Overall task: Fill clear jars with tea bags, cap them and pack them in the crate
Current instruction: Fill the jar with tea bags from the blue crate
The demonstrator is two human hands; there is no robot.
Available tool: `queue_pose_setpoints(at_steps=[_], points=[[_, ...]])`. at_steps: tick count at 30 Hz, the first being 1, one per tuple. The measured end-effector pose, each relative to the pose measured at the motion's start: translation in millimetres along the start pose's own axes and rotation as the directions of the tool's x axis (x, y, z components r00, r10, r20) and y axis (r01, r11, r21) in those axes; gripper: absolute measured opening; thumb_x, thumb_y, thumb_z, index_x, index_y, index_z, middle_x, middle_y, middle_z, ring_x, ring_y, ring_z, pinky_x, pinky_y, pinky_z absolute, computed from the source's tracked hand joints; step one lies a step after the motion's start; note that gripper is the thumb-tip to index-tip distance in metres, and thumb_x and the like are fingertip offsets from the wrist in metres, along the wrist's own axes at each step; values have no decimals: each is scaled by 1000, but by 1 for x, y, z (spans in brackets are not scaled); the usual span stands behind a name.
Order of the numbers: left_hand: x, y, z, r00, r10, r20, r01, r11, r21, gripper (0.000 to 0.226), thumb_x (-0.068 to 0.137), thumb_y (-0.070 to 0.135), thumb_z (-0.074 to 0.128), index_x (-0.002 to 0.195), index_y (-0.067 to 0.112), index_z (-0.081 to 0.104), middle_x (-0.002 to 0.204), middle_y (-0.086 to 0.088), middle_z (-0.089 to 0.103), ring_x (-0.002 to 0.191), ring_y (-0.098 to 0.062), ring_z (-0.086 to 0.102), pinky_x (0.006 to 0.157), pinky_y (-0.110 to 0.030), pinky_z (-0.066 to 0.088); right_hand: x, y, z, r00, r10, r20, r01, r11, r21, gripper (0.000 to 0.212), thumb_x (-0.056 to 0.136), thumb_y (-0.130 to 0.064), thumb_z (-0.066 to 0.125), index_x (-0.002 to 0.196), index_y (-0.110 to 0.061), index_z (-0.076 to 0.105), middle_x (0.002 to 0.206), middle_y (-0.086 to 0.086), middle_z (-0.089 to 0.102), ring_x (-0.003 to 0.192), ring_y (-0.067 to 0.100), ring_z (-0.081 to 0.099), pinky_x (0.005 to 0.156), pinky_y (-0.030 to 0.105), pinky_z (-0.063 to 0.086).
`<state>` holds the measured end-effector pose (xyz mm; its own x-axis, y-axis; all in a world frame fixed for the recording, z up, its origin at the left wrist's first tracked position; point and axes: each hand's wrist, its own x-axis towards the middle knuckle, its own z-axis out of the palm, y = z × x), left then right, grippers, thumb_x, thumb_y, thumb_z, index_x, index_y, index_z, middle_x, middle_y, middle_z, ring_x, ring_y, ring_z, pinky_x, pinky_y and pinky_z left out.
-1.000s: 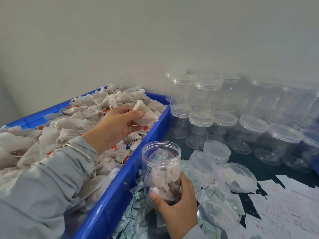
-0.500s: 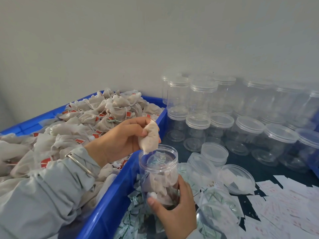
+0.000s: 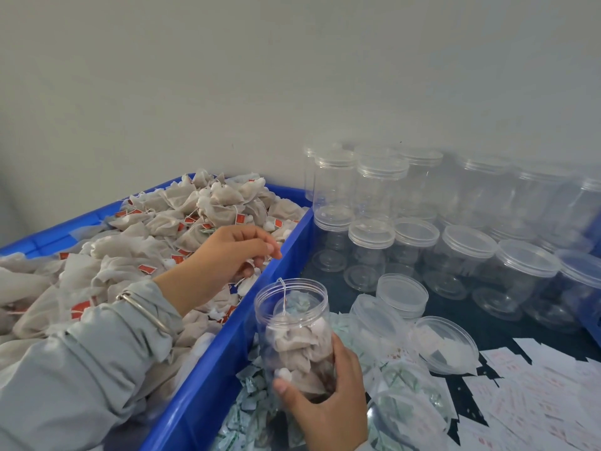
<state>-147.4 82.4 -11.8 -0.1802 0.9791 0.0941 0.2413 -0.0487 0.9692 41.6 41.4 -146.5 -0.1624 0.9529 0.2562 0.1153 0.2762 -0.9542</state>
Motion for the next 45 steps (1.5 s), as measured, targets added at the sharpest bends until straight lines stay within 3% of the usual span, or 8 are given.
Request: queue_pose_setpoints(at_steps=[6, 14, 22, 27, 31, 34, 41, 45], points=[[-2, -6, 6, 980, -97, 172, 16, 908, 418, 23, 86, 17, 65, 94, 38, 66, 91, 20, 71, 81, 11, 63, 65, -5, 43, 3, -12, -2, 996, -40, 74, 32, 994, 108, 87, 48, -46, 79, 126, -11, 57, 113, 10, 63, 104, 16, 64, 88, 41, 52], [-6, 4, 9, 997, 54, 58, -79, 736, 672, 18, 80, 38, 70, 63, 32, 70, 59, 17, 65, 50, 4, 54, 49, -6, 41, 3, -13, -4, 994, -67, 81, 54, 988, 147, 79, 54, -33, 79, 126, -10, 58, 112, 16, 64, 105, 25, 64, 88, 46, 51], [-16, 20, 9, 987, 53, 151, -92, 961, 263, 21, 70, 35, 70, 72, 15, 76, 85, 17, 71, 80, 8, 62, 74, -14, 39, 2, -16, -7, 998, -2, 59, -13, 968, 251, 79, 51, -11, 84, 124, -3, 55, 116, 20, 60, 106, 30, 58, 97, 47, 42], [-20, 16, 19, 964, 36, 264, -65, 993, 100, 23, 66, 32, 82, 87, 27, 74, 105, 8, 70, 96, -3, 65, 76, -9, 47, 9, -23, 3, 970, -106, -217, 151, 967, 205, 32, 82, 6, 46, 105, -8, 64, 102, 19, 66, 91, 18, 62, 78, 10, 39], [-23, 7, 28, 867, -20, 498, -5, 999, 48, 94, 50, 48, 86, 131, 26, 44, 131, 5, 58, 118, -8, 57, 96, -24, 47, 12, -18, -2, 944, -260, -204, 292, 945, 149, 69, 48, -10, 80, 110, -35, 61, 102, 4, 68, 92, 11, 63, 88, 49, 49], [-26, 4, 40, 811, 12, 584, -85, 992, 98, 102, 48, 58, 85, 135, 43, 35, 138, 16, 49, 130, 2, 42, 105, -26, 40, 20, -20, -13, 877, -467, -110, 480, 851, 212, 70, 63, 6, 75, 126, -17, 54, 118, -6, 65, 101, 3, 64, 84, 20, 52], [-28, 4, 56, 943, 85, 321, -90, 996, 1, 72, 48, 53, 84, 113, 33, 60, 108, 2, 70, 101, -16, 67, 95, -40, 51, 19, -26, -26, 978, -198, -58, 201, 978, 47, 90, 60, -62, 70, 139, -37, 35, 129, -22, 52, 116, -5, 53, 89, 13, 46], [-26, 5, 51, 973, 106, 207, -92, 993, -74, 66, 48, 49, 83, 107, 26, 63, 100, -14, 71, 96, -28, 69, 89, -40, 54, 30, -24, -44, 985, -68, -157, 90, 987, 135, 35, 85, -56, 52, 118, -43, 47, 124, -18, 54, 109, -13, 51, 83, 5, 42]])
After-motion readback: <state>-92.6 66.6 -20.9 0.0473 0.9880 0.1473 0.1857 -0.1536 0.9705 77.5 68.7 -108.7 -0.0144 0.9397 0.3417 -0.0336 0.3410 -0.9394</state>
